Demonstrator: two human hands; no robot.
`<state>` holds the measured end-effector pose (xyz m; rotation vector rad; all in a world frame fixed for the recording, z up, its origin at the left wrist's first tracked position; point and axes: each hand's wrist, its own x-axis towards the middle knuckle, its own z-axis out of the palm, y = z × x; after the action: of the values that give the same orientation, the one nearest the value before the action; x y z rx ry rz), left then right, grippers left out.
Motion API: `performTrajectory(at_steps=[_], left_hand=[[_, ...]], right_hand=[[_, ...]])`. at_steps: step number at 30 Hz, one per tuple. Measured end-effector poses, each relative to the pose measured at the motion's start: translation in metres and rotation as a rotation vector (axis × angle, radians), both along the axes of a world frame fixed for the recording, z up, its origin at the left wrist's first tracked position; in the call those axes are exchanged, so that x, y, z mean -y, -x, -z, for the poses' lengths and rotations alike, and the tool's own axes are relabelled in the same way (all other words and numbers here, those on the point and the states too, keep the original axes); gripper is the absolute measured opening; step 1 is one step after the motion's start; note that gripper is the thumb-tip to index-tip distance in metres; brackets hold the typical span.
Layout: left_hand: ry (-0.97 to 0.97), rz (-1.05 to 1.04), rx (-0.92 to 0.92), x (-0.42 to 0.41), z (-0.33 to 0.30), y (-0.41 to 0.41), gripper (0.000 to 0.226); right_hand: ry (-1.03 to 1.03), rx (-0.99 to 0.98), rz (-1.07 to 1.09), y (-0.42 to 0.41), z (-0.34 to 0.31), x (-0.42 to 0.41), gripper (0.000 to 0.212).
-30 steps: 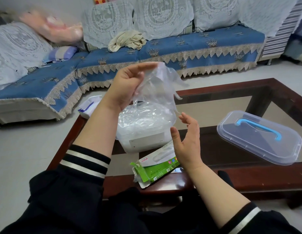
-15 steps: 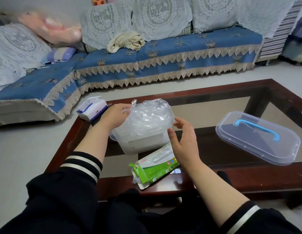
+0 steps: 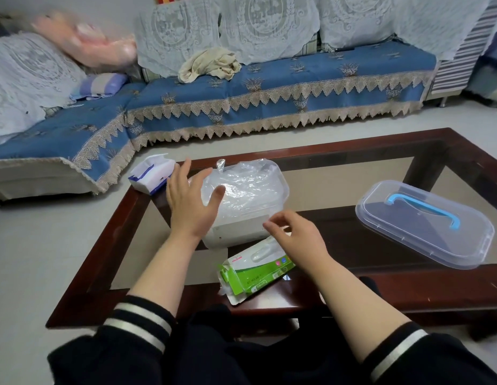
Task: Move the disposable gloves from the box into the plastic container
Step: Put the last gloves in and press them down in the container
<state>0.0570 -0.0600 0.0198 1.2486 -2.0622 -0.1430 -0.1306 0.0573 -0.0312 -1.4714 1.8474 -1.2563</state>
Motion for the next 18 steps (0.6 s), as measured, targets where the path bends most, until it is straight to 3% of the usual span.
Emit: performTrajectory(at_steps=[2,4,6,8,11,18], left_hand=[[0.168,0.159,-0.166,-0.025,0.009,0.000,0.065],[0.144,0.279,-0.225,-0.048,0.022,0.003,0.059],[-0.083,0.326,-0.122,-0.063,0.034,0.007,0.054],[-0.346,0.293,0.099,-0.068,0.047,0.012,0.061],[-0.469,0.292,0.404,-0.070,0.060,0.014,0.078],[-0.541,0.245,0.343,-0.065,0.071,0.013,0.074]], right_hand=[[-0.105,-0.064,-0.121,-0.002,0.003,0.002,0.028],[-0.184,-0.179,-0.235,-0.004,0.010,0.005,0.045],[-0.271,-0.328,-0.308,-0.006,0.016,0.008,0.050],[-0.359,-0.443,-0.308,-0.007,0.019,0.009,0.043],[-0.386,-0.522,-0.260,-0.007,0.018,0.011,0.033],[-0.326,-0.525,-0.176,-0.012,0.018,0.011,0.014]])
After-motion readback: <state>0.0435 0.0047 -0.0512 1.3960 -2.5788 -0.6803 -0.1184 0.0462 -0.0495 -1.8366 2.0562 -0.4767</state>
